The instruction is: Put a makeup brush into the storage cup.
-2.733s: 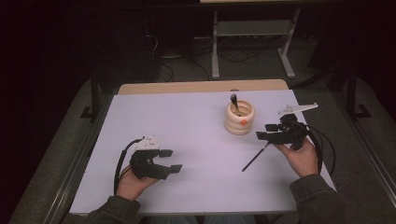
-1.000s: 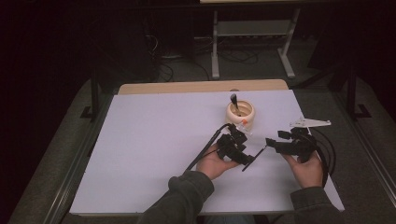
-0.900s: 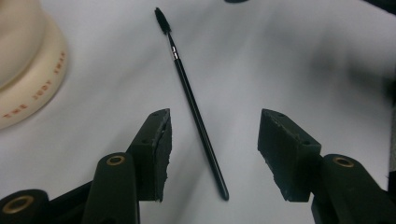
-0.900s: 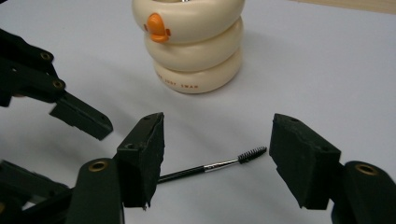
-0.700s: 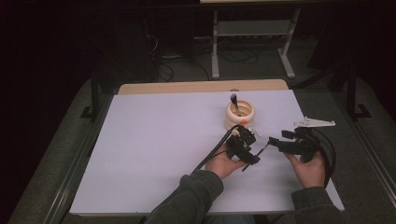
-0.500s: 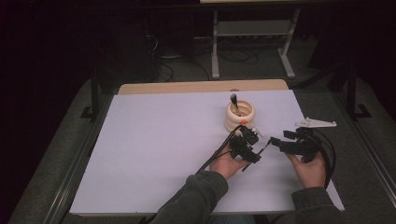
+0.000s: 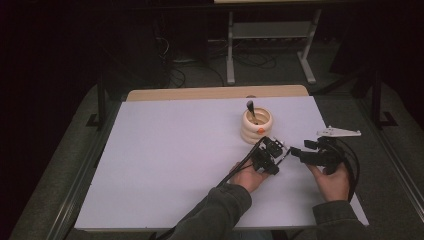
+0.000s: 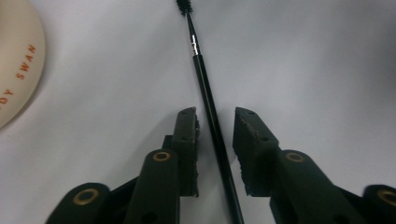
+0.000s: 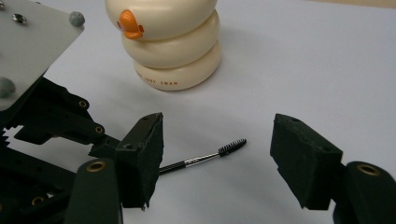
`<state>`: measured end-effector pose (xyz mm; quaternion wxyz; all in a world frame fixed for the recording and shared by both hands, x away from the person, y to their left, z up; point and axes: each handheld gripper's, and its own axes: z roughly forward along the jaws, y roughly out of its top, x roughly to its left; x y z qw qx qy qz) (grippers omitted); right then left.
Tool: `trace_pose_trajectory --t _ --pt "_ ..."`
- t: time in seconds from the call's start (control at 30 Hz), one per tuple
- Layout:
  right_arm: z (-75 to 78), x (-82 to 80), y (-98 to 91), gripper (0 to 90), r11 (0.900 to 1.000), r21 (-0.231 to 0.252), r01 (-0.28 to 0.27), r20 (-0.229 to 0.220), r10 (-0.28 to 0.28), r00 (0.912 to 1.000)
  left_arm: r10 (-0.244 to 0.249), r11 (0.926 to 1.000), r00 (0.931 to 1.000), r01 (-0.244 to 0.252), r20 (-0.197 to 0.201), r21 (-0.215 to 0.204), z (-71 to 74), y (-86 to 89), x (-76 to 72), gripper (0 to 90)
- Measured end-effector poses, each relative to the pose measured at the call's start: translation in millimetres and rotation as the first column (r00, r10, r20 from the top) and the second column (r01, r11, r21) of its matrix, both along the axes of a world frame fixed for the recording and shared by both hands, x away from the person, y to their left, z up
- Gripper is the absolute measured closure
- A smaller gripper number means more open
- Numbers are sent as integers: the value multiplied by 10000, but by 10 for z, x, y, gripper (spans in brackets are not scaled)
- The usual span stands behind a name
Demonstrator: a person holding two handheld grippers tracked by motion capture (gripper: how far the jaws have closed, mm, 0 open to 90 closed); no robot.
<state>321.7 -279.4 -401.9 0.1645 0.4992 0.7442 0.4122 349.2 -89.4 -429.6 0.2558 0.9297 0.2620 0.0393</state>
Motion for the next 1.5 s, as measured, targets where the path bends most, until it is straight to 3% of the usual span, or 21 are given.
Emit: trace_pose_trajectory --t 0.17,0.27,0.37,0.57,0.8,0.87,1.13,1.27,1.5 --pt "-2 2 9 336 10000 -41 49 -80 -49 10000 71 9992 9988 -91 482 398 -5 -46 -44 775" --pt "-9 8 -10 337 10000 -49 64 -105 -64 9999 -89 9953 9954 -5 957 972 5 -120 -99 826" --pt "-24 16 -36 337 9999 -5 123 -66 -123 9999 -178 9909 9952 47 962 1346 22 -158 -105 843" --pt "-21 4 -23 339 9999 -43 108 -19 -108 9999 -91 9946 9991 48 413 1038 28 -125 -35 856" --pt "-23 4 -15 342 10000 -92 4 32 -4 10000 -452 9933 9979 399 472 1082 39 -82 -5 859" --pt "-18 -1 1 343 10000 -32 30 33 -30 10000 -416 9945 9988 389 257 977 40 -55 21 860" --pt "-10 -11 19 346 9999 -108 -97 147 99 9998 -244 9990 9992 232 312 385 121 50 51 860" --pt "17 -35 38 351 9998 72 -185 200 183 9996 -187 9995 9992 179 344 251 151 106 56 860" --pt "40 -66 108 341 9970 173 -755 291 749 9968 -50 10000 9990 53 436 -80 227 286 59 860"
